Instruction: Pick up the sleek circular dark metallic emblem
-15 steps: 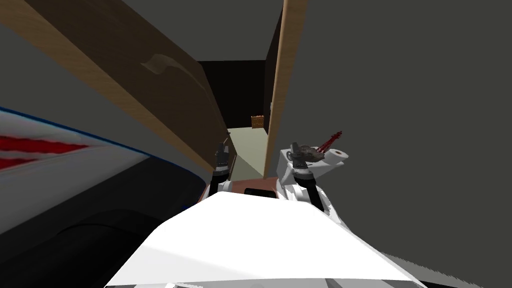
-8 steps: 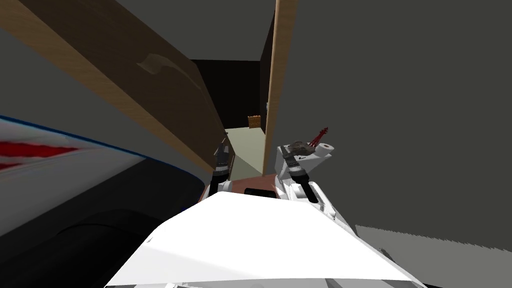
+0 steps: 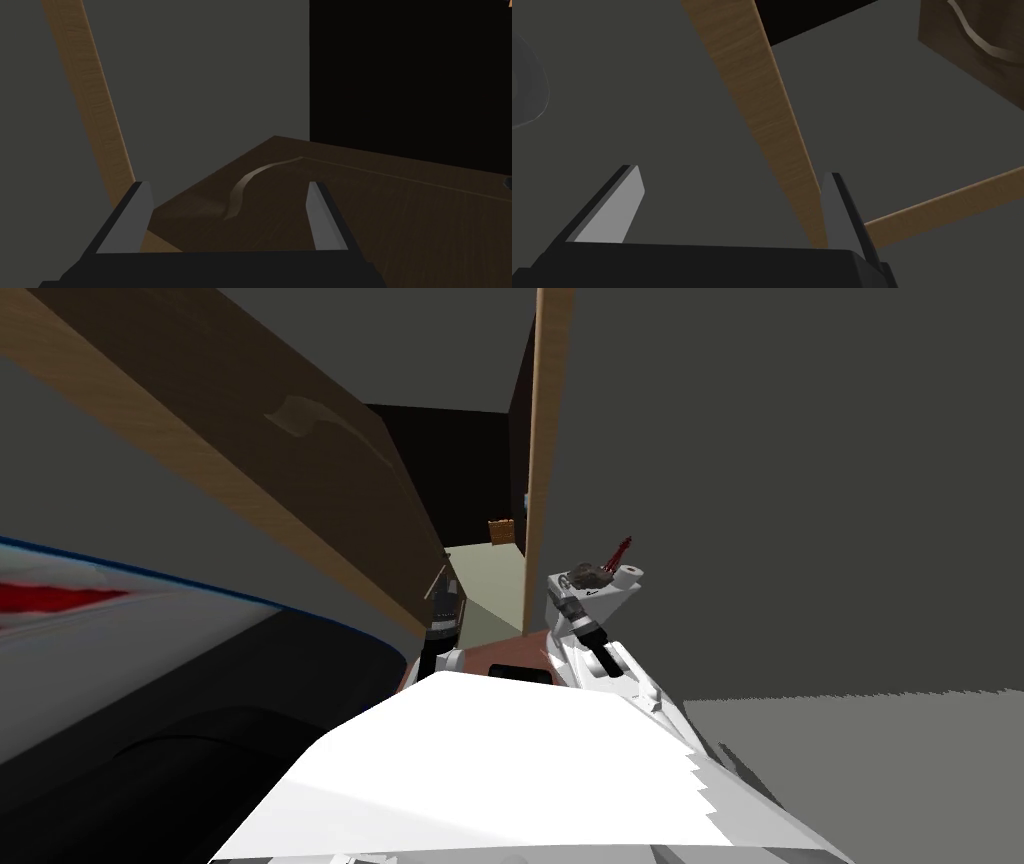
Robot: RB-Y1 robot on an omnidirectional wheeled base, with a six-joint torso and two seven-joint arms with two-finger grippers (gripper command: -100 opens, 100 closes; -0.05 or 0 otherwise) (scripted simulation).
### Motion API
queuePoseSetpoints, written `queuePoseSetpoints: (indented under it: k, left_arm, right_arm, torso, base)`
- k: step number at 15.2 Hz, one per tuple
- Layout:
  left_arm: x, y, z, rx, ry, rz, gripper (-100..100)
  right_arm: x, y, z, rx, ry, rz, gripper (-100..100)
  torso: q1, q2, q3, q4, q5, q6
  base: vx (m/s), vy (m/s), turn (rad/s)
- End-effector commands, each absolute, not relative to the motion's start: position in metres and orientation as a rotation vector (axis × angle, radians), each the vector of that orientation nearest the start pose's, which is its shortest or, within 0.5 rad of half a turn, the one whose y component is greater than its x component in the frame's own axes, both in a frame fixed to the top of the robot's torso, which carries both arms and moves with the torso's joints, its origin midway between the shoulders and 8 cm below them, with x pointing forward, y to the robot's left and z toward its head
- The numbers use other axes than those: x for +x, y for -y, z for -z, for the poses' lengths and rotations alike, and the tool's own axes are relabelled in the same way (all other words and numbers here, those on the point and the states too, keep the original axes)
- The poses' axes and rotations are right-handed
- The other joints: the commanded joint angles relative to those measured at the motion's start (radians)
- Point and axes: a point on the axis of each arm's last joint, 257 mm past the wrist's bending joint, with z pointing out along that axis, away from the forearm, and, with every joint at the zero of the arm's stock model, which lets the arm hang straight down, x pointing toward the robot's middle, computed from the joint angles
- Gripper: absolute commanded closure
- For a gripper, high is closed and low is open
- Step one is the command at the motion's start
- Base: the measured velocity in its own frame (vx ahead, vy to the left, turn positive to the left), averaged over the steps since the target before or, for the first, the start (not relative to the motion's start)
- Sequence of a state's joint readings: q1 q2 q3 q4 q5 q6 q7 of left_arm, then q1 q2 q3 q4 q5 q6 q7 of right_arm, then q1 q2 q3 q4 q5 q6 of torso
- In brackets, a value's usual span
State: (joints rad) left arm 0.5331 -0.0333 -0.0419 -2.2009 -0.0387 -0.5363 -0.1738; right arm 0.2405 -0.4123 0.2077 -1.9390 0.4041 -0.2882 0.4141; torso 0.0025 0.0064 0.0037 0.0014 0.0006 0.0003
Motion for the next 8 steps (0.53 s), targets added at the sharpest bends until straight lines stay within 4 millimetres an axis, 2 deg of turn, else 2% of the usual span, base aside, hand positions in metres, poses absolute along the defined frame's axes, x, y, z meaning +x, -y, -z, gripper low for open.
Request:
queuePoseSetpoints:
  k: [1,4,6,7,8]
  left_arm:
    - [0.352,-0.269,0.015,-0.648,-0.705,1.133,0]
    - [0.352,-0.269,0.015,-0.648,-0.705,1.133,0]
    - [0.352,-0.269,0.015,-0.648,-0.705,1.133,0]
    - [0.352,-0.269,0.015,-0.648,-0.705,1.133,0]
    - [0.352,-0.269,0.015,-0.648,-0.705,1.133,0]
  right_arm:
    - [0.452,0.162,0.153,-0.162,-1.412,-0.59,-100]
    - [0.459,0.163,0.167,-0.224,-1.443,-0.528,-100]
    - [0.471,0.166,0.186,-0.35,-1.482,-0.412,-100]
    - [0.472,0.167,0.187,-0.35,-1.484,-0.41,-100]
    - [0.479,0.17,0.196,-0.414,-1.498,-0.351,-100]
  torso:
    - [0.0,0.0,0.0,0.0,0.0,0.0]
    - [-0.001,-0.001,0.0,0.0,0.0,0.0]
    - [-0.001,-0.002,-0.001,0.0,0.0,0.0]
    - [-0.001,-0.002,-0.001,0.0,0.0,0.0]
    - [0.0,-0.003,-0.001,0.0,0.0,0.0]
  base:
    - [-0.099,0.009,-0.157]
    - [-0.077,0.006,-0.08]
    - [-0.06,0.015,-0.096]
    - [-0.057,0.015,-0.086]
    - [-0.043,0.012,-0.073]
